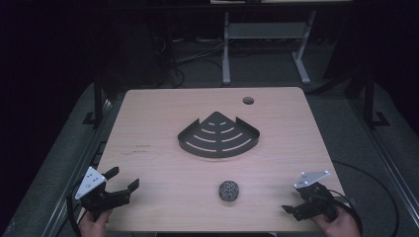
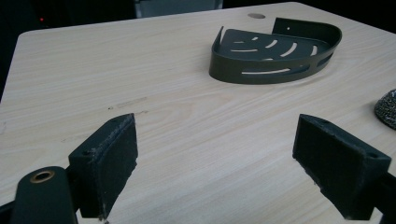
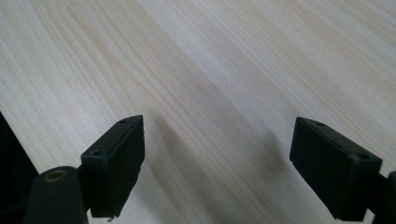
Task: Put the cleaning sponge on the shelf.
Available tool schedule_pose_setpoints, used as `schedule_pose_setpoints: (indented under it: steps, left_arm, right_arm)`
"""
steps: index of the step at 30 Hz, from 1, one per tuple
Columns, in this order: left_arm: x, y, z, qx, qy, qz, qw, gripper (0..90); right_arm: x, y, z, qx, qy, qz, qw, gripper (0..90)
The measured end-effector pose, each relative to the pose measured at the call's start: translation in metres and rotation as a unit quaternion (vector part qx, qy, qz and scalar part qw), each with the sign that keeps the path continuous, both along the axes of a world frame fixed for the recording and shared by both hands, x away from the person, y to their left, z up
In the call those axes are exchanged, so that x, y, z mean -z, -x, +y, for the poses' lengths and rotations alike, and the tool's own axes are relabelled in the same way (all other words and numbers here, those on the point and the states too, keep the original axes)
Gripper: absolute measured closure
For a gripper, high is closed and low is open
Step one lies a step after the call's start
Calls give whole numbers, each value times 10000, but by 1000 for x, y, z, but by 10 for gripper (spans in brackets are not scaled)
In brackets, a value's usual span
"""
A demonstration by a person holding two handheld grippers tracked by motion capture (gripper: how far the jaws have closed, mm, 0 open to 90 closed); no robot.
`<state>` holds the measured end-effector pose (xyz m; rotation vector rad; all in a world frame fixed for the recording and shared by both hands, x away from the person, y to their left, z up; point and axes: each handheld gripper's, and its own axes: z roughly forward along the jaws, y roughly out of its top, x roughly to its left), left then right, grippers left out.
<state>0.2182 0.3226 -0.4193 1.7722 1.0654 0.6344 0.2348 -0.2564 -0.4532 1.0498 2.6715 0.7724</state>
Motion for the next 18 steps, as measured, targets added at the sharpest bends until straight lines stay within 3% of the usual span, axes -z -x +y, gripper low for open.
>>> schedule_pose_setpoints:
  steps: [8,18]
  left_arm:
    - [1,0,-4,74,-2,26,10000,132]
    - [-1,2,0,24,18,-45,10000,132]
  right_arm:
    - [-4,1,8,-120,-10,-20,9999,164]
    - [-17,1,29,-520,156,-82,9985,149]
